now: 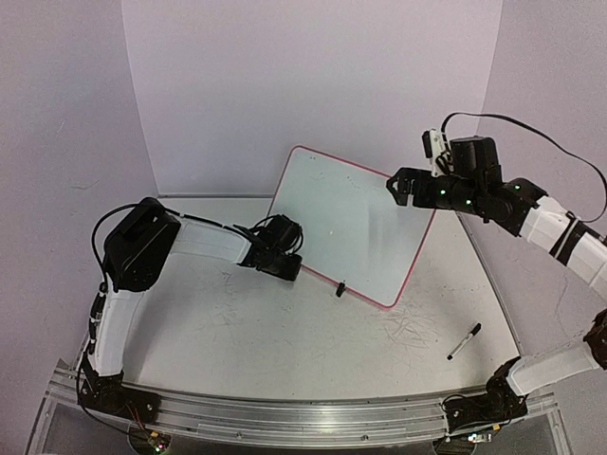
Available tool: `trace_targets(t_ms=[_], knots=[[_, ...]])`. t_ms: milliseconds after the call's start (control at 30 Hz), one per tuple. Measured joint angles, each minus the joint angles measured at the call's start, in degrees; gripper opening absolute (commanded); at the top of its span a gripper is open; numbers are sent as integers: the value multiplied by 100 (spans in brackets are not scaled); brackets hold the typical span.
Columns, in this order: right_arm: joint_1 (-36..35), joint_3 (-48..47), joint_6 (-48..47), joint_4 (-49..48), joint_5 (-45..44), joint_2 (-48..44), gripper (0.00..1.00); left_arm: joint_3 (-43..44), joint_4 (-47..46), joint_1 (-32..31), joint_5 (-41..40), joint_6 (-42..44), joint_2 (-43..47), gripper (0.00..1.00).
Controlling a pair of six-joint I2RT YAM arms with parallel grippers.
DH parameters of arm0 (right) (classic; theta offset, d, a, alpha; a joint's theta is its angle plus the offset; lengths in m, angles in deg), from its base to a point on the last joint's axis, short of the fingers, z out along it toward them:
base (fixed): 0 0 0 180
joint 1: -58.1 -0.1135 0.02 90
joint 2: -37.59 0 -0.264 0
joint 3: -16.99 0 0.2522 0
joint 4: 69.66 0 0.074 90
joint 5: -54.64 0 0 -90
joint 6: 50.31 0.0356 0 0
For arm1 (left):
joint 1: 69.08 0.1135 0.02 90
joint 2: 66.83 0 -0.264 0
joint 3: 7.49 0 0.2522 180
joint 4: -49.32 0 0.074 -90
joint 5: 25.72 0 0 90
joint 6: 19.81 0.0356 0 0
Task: Write a sentence on the whiteboard
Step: Move the whiteboard to the center of the board.
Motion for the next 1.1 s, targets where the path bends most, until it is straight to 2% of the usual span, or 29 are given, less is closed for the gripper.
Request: trace_targets(t_ms=[267,367,500,733,800,1100], knots=[[-1039,-24,491,-128,-136,1105,97,-969,-70,-591,-1240,-1885,544,0],[-1232,70,763,-152,-138,1433,91,-1123,-37,-794,-1643,-2423,603,0],[-1317,560,1197,-302,-219,1586,90,-1215,21,-963,-1909,-2867,647,2],[-1823,1005,1807,-544,-524,2077,87,-1242,70,-1043,-1944,-2971,683,25],[-1954,1067,1950,-647,-622,2214,86,-1365,43,-1046,-1893,-2972,789,36],[-2040,1192,2305,-1024,-1094,2862,77,-2770,-669,-1065,-1377,-2522,2158,72]])
